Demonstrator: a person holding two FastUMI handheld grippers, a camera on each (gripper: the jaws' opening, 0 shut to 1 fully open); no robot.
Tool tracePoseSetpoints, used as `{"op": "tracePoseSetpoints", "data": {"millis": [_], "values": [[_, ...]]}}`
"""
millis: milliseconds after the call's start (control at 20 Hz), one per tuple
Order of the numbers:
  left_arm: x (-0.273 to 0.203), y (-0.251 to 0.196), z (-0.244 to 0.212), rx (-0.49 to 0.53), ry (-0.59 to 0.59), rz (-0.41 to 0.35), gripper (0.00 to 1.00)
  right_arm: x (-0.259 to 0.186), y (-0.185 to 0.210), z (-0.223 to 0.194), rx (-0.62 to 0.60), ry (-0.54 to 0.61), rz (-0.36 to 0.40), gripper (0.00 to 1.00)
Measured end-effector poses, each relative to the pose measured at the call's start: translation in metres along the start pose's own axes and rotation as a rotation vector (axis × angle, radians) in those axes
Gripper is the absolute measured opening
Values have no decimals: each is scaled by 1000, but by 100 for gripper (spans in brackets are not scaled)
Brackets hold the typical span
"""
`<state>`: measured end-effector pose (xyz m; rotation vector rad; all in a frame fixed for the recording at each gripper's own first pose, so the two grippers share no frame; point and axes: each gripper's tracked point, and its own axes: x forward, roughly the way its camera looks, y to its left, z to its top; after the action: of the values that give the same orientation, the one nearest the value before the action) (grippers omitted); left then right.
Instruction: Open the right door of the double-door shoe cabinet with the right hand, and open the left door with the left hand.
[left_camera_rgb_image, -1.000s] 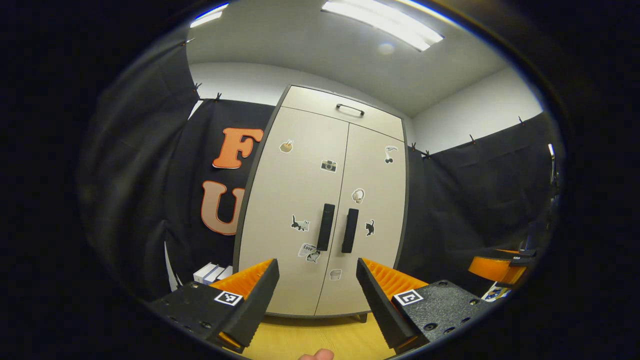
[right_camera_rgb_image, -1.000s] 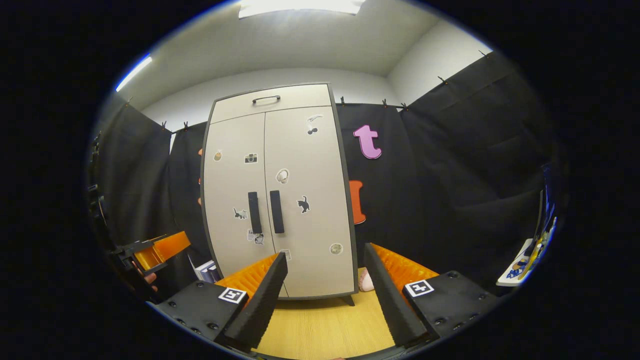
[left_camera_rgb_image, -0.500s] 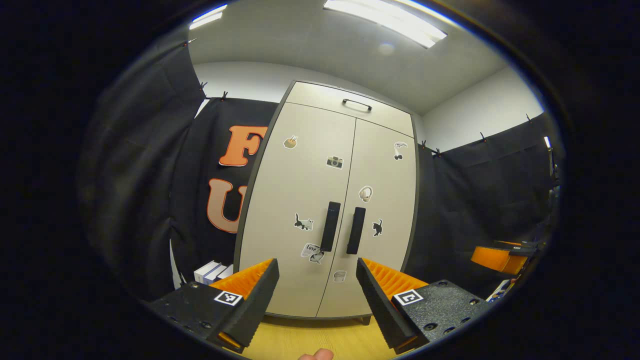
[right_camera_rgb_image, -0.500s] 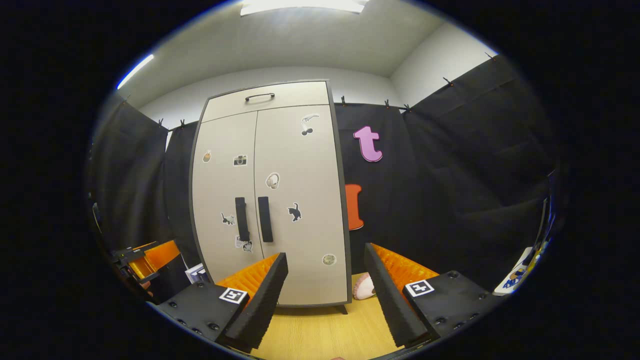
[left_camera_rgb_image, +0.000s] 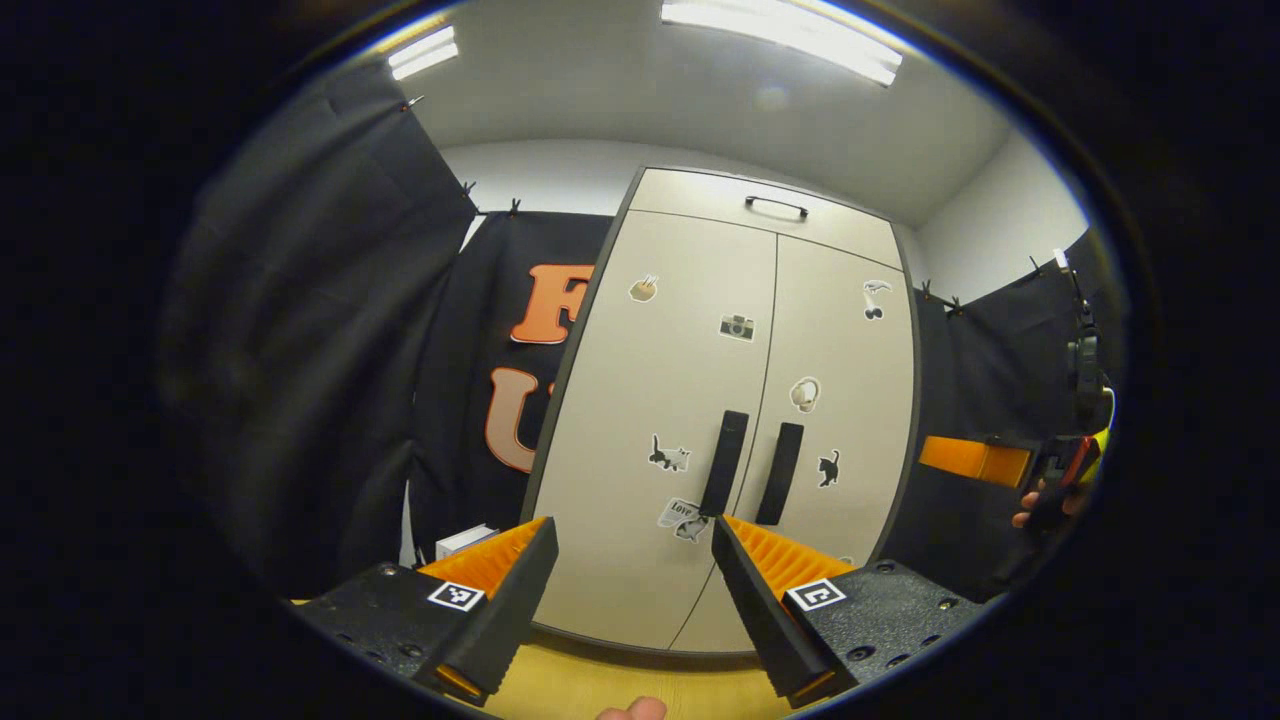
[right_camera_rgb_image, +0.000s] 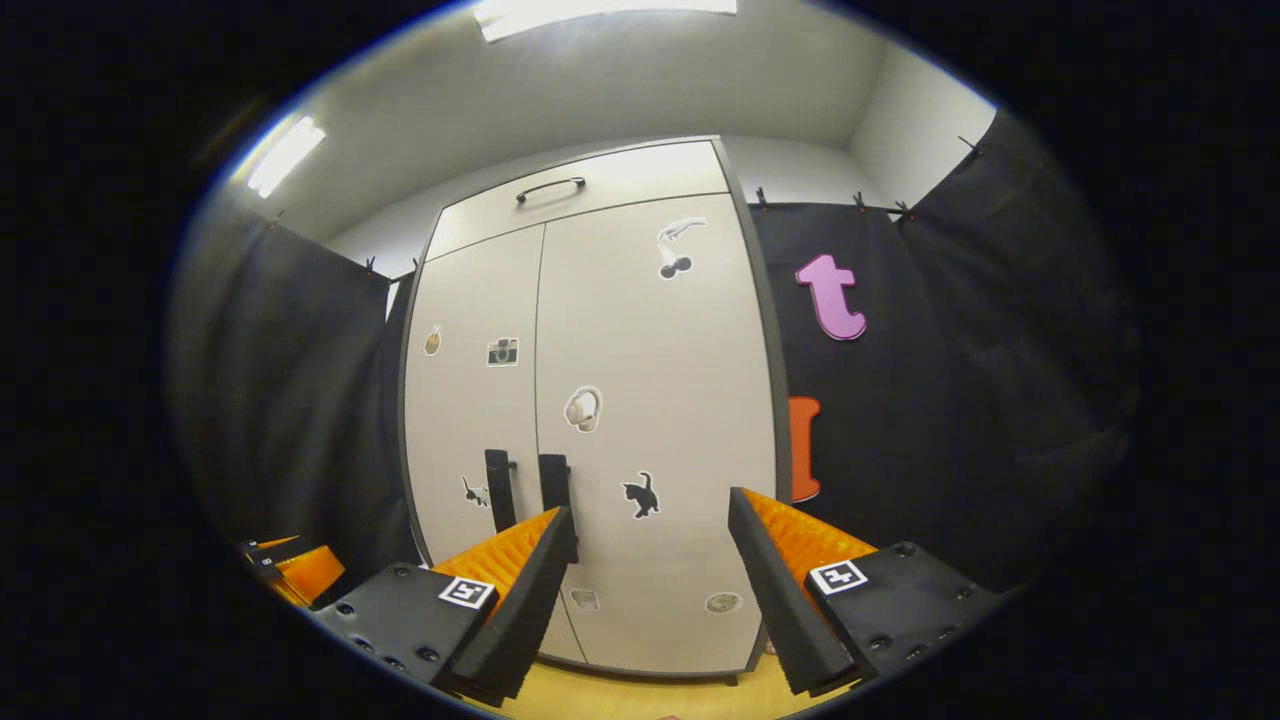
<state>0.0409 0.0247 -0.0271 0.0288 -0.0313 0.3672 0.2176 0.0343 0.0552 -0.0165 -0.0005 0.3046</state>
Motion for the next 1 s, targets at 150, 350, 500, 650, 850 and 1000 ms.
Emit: {"op": "tracePoseSetpoints", "data": {"millis": [150, 350, 500, 650, 850, 1000], "values": [[17, 7, -12, 28, 8, -5, 94, 48, 33, -9, -7, 12, 37, 99], [50, 25, -16, 45, 9, -56, 95, 104, 63, -40, 21, 65, 10, 99], [74, 40, -24, 58, 7, -105, 95, 139, 59, -58, 18, 70, -54, 99], [98, 50, -35, 62, -1, -155, 95, 150, 50, -64, 43, 73, -120, 88], [118, 44, -52, 41, 37, -249, 94, 151, 49, -64, 33, 73, -151, 78], [120, 35, -56, 44, 40, -311, 95, 152, 68, -75, 69, 100, -78, 74]]}}
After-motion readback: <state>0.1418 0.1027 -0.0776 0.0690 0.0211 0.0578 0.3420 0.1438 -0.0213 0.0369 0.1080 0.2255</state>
